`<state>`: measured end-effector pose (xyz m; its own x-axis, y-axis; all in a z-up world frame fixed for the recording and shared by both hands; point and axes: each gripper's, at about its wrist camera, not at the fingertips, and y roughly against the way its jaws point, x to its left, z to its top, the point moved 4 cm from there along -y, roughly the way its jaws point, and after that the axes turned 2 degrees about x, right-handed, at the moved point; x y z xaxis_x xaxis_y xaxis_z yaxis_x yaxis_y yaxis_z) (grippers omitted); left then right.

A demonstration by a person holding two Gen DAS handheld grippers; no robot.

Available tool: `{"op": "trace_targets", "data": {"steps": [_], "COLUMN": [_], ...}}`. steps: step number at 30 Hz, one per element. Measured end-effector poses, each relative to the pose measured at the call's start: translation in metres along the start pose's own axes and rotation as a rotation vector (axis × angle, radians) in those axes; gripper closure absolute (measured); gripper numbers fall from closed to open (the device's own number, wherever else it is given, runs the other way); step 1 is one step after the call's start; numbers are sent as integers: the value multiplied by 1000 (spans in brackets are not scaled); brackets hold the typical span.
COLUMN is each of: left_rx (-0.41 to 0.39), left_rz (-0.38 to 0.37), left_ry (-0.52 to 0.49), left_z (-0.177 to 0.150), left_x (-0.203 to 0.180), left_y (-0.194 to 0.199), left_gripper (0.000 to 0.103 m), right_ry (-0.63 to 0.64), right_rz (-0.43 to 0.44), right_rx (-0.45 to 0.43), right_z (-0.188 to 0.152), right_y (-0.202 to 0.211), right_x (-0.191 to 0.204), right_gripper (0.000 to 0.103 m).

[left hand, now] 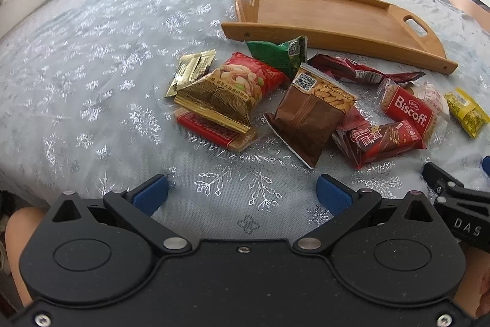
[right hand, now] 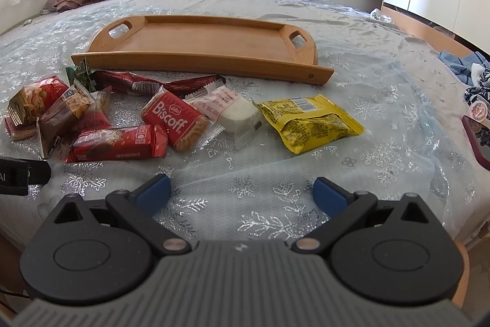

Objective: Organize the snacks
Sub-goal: 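Grasp the nut packet with the left tool while the right tool grasps the yellow packet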

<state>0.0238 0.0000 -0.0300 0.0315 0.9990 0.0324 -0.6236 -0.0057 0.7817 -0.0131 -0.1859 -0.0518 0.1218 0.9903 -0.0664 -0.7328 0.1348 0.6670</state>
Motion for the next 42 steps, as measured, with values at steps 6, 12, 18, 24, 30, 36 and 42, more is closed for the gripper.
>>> {"op": "trace_targets", "data": {"steps": [6, 12, 18, 24, 30, 36, 42], "left_rx": [-79, -157, -321, -297, -278, -239, -219], "left_rz": [26, -22, 61, 36, -29, -104, -146], "left_ry": [-3, 15, -68, -97, -75, -68, -108], "left_z": [-9, -1, 17, 40, 48, 49, 43], "left_x": [-5, 0, 5, 13, 16, 18, 8], "left_y": [5, 28, 51, 30, 7, -9, -18], "left_gripper": [0, 7, 13, 28, 31, 31, 37], "right_ry": [-19, -25, -18, 17, 18, 78, 88], "right_rz": [8, 55, 112, 31, -29, -46, 5], "right_rx": [-1, 4, -97, -148, -93, -70, -86], "right_z": [-1, 7, 15, 32, 37, 36, 45], "right_y": [-3, 5, 24, 17, -9, -25, -39], "right_x": [-1, -7, -18, -37, -57, -63, -69], "right_gripper": [0, 0, 0, 4, 5, 5, 0]}}
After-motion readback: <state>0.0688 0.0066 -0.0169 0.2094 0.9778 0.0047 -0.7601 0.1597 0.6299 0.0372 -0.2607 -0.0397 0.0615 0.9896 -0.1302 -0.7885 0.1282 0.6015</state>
